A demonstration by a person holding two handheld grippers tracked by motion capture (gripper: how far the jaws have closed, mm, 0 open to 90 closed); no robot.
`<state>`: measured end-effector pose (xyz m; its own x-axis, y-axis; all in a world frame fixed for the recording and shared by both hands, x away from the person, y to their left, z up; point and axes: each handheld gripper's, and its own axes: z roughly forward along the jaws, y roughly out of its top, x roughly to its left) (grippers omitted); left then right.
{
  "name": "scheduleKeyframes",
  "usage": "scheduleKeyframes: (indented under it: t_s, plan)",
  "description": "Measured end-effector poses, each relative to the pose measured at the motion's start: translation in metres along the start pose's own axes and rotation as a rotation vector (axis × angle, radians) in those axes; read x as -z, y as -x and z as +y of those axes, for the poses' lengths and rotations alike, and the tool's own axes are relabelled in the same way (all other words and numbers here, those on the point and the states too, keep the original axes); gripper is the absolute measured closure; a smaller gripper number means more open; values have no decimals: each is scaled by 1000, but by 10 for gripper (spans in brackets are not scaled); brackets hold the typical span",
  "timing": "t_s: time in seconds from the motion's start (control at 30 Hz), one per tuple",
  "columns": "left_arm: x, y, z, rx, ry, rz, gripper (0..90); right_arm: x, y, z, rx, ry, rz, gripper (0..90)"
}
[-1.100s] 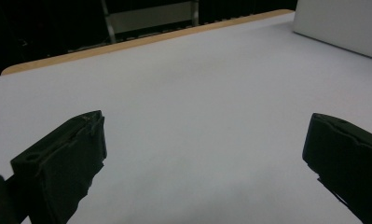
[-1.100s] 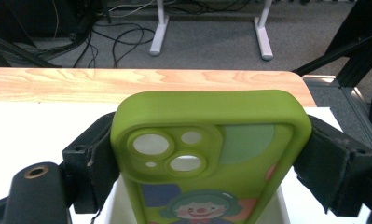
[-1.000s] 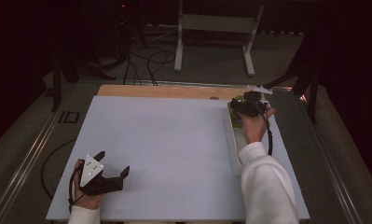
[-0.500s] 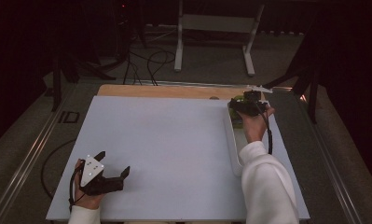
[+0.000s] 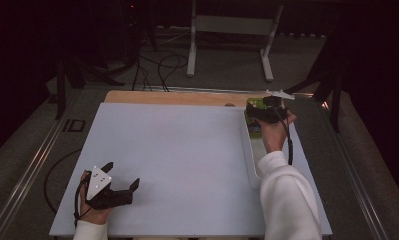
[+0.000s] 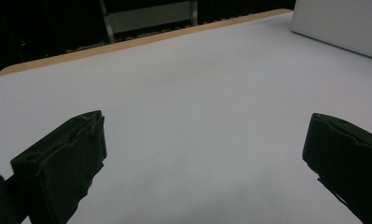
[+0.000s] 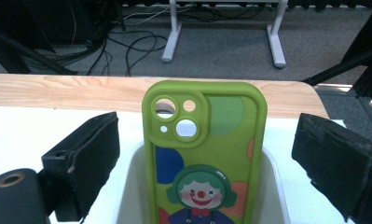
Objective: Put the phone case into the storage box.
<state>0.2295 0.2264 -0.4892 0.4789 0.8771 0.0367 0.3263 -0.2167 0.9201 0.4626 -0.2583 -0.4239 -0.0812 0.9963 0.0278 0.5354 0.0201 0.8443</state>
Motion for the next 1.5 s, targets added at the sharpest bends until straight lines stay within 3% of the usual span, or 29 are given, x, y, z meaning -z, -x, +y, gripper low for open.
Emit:
scheduleKeyframes:
  t_s: [0.37, 0.63, 0.93, 1.2, 1.5]
  plan:
    - [0, 0, 0, 1, 1, 2, 0, 9, -4, 0, 32, 17, 59, 79]
    - [1, 0, 1, 0, -1, 5, 0, 23, -10, -3, 70, 48, 129, 79]
    - [0, 0, 0, 3, 2, 3, 0, 37, -10, -10, 66, 74, 172, 80]
    - [0, 0, 1, 4, 1, 4, 0, 52, -14, -18, 93, 88, 204, 80]
    - [0, 0, 1, 5, 0, 4, 0, 69, -16, -31, 100, 82, 255, 87]
